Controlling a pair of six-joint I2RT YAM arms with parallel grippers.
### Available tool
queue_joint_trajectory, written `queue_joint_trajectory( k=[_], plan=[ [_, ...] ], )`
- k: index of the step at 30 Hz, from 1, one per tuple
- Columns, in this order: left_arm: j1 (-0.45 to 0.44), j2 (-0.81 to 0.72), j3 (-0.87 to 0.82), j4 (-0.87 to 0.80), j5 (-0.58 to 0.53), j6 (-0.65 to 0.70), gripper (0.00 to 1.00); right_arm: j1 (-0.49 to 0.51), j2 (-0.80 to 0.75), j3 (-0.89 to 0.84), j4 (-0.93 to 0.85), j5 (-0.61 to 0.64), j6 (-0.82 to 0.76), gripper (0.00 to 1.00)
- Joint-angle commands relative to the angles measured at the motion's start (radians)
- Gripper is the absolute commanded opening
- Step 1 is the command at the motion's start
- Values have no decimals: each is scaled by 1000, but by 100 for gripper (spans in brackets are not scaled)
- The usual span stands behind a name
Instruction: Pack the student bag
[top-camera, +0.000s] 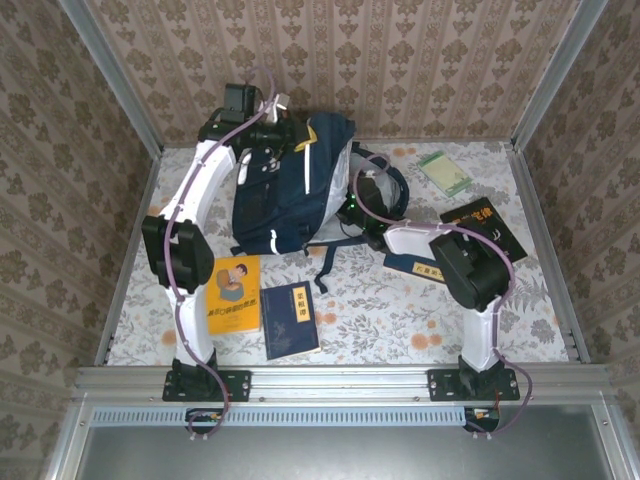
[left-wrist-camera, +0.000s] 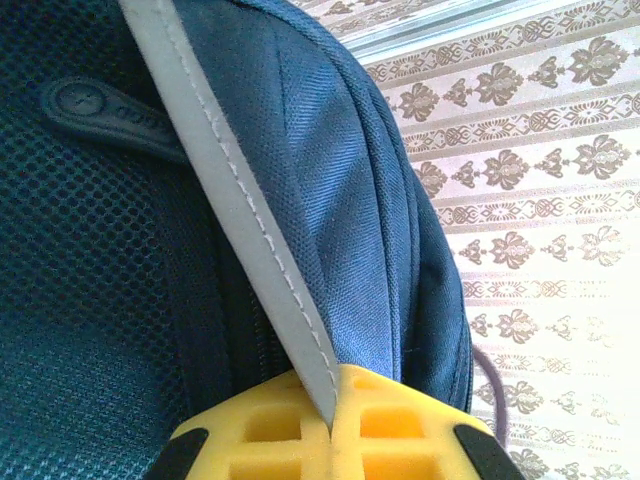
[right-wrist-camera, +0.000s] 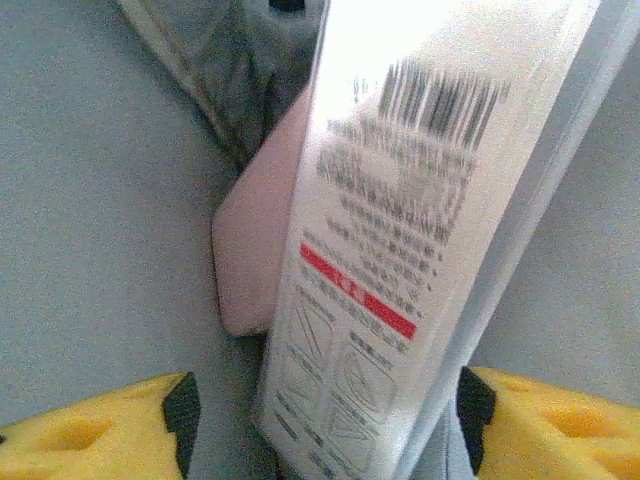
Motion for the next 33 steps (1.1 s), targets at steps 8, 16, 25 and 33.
queue_joint_trajectory(
  k=[8, 16, 25, 33],
  plan=[
    [24, -52, 31, 98, 54, 8, 0, -87, -215, -82, -276, -16, -154, 81],
    [-16, 20, 84, -24, -15, 106, 0, -114, -401, -2, -693, 132, -376, 77],
    [-146, 203, 185, -257, -183, 291, 0, -210, -620, -90, -1058, 210, -436, 78],
    [-150, 219, 140, -331, -377, 381, 0, -417, -703, -300, -1130, 211, -365, 79]
  ],
)
